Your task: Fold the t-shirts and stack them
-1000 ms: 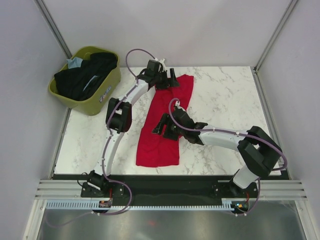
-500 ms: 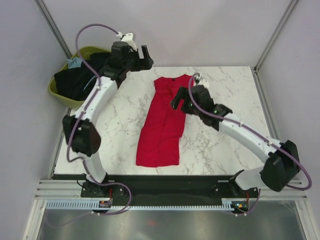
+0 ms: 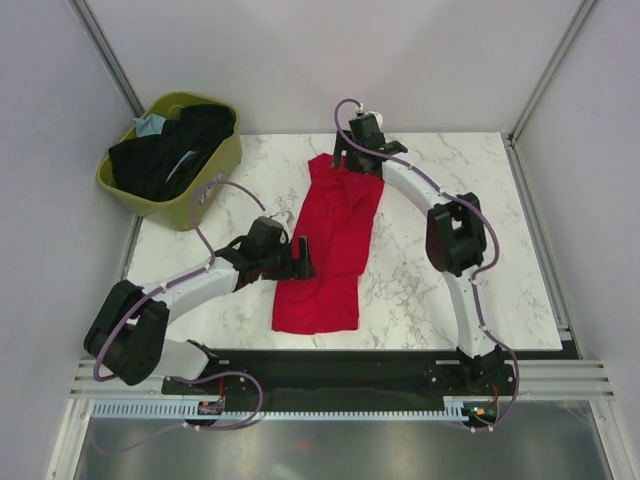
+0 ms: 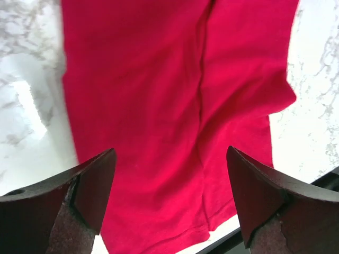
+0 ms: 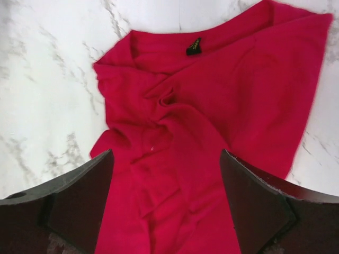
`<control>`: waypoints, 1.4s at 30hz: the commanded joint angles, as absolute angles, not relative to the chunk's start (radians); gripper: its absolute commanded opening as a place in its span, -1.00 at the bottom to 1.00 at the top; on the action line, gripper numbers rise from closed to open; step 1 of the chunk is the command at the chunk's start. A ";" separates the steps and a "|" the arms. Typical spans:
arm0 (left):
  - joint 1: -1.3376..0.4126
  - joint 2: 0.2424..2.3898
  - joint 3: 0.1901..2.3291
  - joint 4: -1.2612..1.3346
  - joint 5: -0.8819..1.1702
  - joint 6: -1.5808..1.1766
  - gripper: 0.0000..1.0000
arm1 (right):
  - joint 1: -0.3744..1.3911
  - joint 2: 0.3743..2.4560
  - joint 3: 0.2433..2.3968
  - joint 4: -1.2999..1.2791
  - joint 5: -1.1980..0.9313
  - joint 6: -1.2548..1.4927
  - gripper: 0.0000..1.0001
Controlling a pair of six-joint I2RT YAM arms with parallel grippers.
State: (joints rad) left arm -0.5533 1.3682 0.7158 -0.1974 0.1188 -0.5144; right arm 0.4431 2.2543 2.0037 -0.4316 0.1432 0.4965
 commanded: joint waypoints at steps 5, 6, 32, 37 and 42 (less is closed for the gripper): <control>-0.615 1.457 0.695 -0.005 0.138 -0.600 0.81 | 0.445 2.523 2.316 -0.552 0.129 0.428 0.77; -0.630 1.476 0.690 0.000 0.144 -0.604 0.81 | 0.445 2.561 2.330 -0.551 0.130 0.429 0.78; -0.853 1.493 0.702 -0.098 0.069 -0.652 0.79 | 0.400 2.708 2.418 -0.368 0.006 0.480 0.96; -0.850 1.372 0.785 -0.212 0.003 -0.583 0.85 | 0.400 2.521 2.321 -0.361 -0.041 0.439 0.96; -0.789 1.306 0.861 -0.261 -0.022 -0.542 0.89 | 0.399 2.288 2.182 -0.368 -0.067 0.410 0.96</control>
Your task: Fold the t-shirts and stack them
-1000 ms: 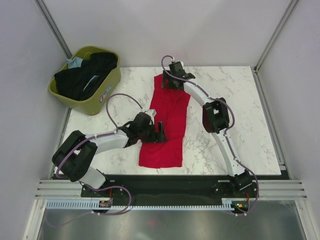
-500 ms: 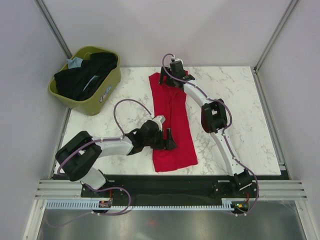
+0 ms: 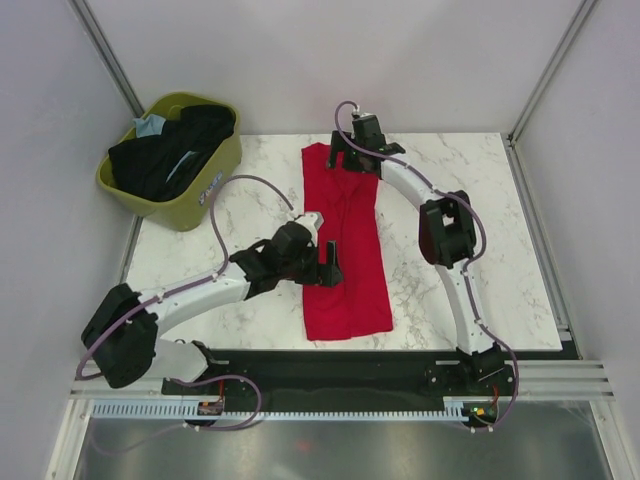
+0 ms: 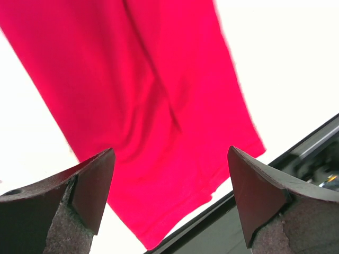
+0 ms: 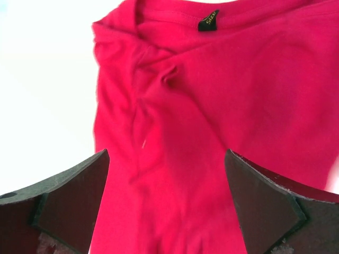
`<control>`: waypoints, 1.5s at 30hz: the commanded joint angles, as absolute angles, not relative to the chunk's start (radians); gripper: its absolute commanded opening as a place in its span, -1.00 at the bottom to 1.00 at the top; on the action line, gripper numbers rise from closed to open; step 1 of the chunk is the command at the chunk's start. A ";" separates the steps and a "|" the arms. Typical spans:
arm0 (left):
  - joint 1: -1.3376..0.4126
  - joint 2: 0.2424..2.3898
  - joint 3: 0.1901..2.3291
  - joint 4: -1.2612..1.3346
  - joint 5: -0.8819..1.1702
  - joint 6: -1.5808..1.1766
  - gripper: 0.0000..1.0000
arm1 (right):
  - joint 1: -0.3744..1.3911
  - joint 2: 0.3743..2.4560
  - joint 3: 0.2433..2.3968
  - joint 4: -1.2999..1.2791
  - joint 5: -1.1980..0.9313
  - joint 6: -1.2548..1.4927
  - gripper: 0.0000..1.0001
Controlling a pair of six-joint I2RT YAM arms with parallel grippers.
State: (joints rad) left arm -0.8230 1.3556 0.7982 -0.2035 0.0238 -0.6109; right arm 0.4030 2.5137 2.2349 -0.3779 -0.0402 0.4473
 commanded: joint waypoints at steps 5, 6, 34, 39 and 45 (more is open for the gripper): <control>-0.781 1.243 0.852 -0.302 -0.029 -0.531 0.89 | 0.400 2.000 1.884 -0.410 0.069 0.399 0.96; -0.778 1.226 0.839 -0.307 -0.032 -0.540 0.89 | 0.399 1.955 1.750 -0.417 0.095 0.406 0.96; -0.796 0.940 0.327 -0.140 0.175 -0.816 0.69 | 0.738 1.032 0.370 -0.232 0.003 0.879 0.07; -0.802 0.925 0.292 -0.127 0.186 -0.842 0.65 | 0.791 1.025 0.347 -0.244 0.005 0.934 -0.01; -0.827 0.930 0.253 -0.109 0.183 -0.873 0.60 | 0.865 0.951 0.341 -0.351 0.089 0.980 0.05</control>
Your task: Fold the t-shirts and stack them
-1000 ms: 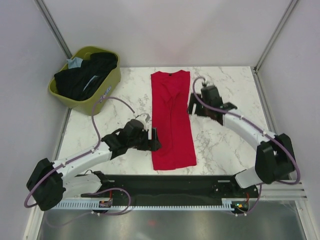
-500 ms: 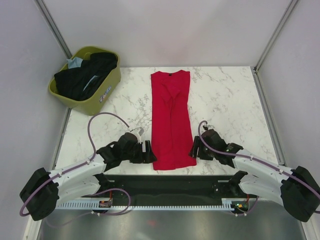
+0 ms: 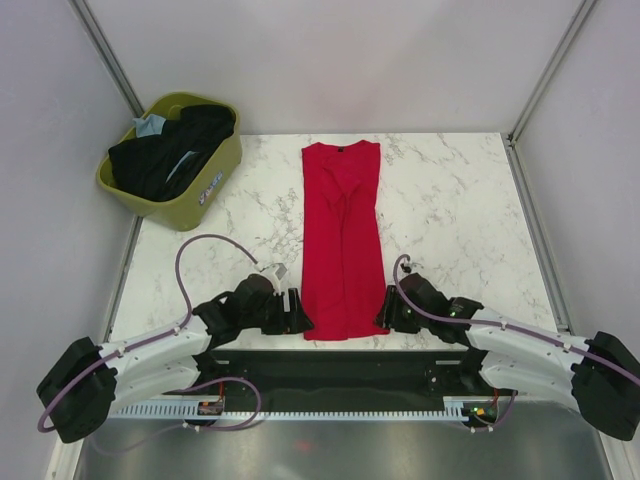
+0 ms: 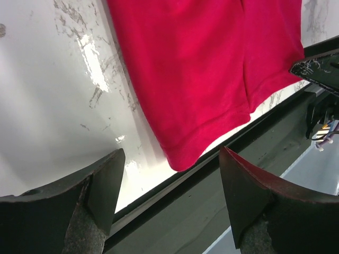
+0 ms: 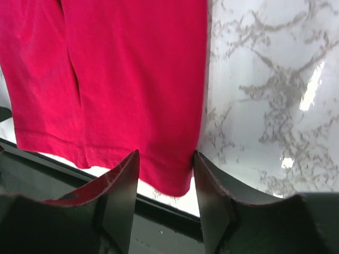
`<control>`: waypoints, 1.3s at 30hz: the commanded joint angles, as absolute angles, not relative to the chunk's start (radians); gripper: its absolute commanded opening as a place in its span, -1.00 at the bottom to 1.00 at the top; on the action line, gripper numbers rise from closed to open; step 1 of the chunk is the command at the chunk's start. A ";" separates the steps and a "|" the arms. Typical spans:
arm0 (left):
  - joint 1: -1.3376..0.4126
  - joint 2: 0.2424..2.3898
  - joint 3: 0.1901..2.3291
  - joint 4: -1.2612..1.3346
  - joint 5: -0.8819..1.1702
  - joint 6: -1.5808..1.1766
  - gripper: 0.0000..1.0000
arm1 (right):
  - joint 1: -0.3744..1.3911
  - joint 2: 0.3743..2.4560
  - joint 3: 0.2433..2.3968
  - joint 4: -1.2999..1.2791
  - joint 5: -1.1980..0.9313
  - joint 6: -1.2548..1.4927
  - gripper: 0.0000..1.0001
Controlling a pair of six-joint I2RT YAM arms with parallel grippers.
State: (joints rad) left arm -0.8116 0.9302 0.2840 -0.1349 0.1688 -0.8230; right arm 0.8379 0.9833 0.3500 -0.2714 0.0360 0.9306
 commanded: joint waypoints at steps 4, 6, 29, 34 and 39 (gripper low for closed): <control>-0.833 0.927 0.247 -0.109 0.186 -0.879 0.57 | 0.893 0.896 0.335 -0.442 0.136 1.012 0.31; -0.834 0.922 0.241 -0.106 0.184 -0.882 0.54 | 0.899 0.868 0.315 -0.453 0.140 1.028 0.30; -0.959 1.150 0.205 0.068 0.149 -0.917 -0.86 | 0.911 0.917 0.264 -0.342 0.118 1.037 -1.00; -0.985 1.108 0.206 0.054 0.138 -0.948 -0.95 | 0.916 0.888 0.281 -0.403 0.115 1.032 -1.00; -1.043 1.040 0.196 0.018 0.132 -1.021 -0.96 | 0.949 0.812 0.311 -0.491 0.120 1.061 -1.00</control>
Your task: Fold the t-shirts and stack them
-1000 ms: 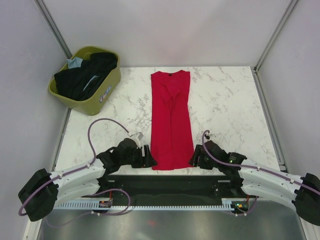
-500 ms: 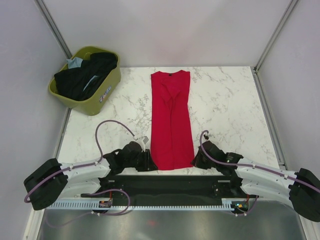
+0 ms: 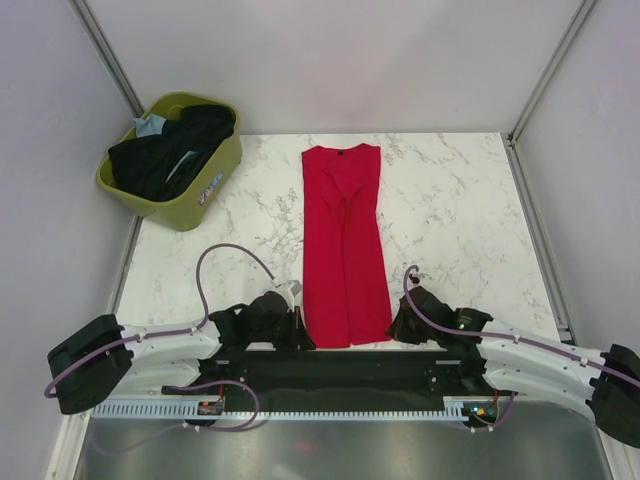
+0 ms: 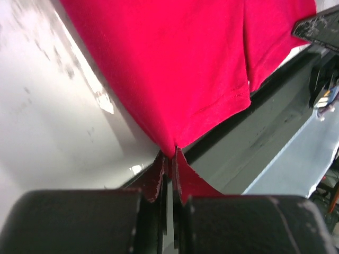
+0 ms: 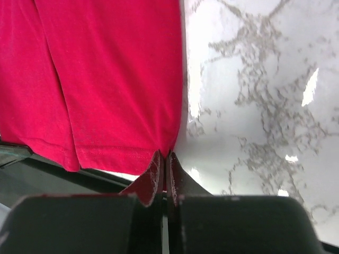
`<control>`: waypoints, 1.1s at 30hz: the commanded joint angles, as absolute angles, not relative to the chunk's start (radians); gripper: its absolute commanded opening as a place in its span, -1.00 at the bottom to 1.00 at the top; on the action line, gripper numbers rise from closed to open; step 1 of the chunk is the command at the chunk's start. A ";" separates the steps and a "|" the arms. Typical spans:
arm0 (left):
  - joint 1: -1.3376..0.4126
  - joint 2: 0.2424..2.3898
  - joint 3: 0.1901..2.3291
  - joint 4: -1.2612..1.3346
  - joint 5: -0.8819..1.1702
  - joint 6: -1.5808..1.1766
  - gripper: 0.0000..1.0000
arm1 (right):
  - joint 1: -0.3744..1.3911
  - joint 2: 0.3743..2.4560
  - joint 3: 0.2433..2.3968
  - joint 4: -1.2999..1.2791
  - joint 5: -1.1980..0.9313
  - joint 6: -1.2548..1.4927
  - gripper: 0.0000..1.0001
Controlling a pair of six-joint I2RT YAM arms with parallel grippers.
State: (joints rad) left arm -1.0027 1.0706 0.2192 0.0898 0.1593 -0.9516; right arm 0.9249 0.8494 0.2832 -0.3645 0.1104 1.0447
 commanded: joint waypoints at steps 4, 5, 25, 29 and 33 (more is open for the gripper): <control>-1.075 0.971 0.207 -0.069 0.106 -1.046 -0.96 | 1.011 0.749 0.336 -0.566 0.176 1.130 -1.00; -1.077 0.957 0.224 -0.093 0.100 -1.046 -0.96 | 1.037 0.739 0.344 -0.577 0.187 1.143 -1.00; -1.091 0.805 0.406 -0.372 -0.021 -0.977 -0.96 | 1.387 1.008 0.606 -0.564 0.555 1.246 -1.00; -1.082 0.925 0.599 -0.425 -0.104 -0.870 -0.96 | 1.278 1.046 0.741 -0.621 0.614 1.099 -1.00; -1.007 1.038 0.767 -0.457 -0.152 -0.724 -0.96 | 1.131 1.072 0.886 -0.615 0.614 0.916 -1.00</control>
State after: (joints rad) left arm -1.0595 0.9920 0.6617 -0.4217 -0.0654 -0.8761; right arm 1.2026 1.0595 0.7811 -0.5987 0.5411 1.0824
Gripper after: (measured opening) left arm 0.044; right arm 0.020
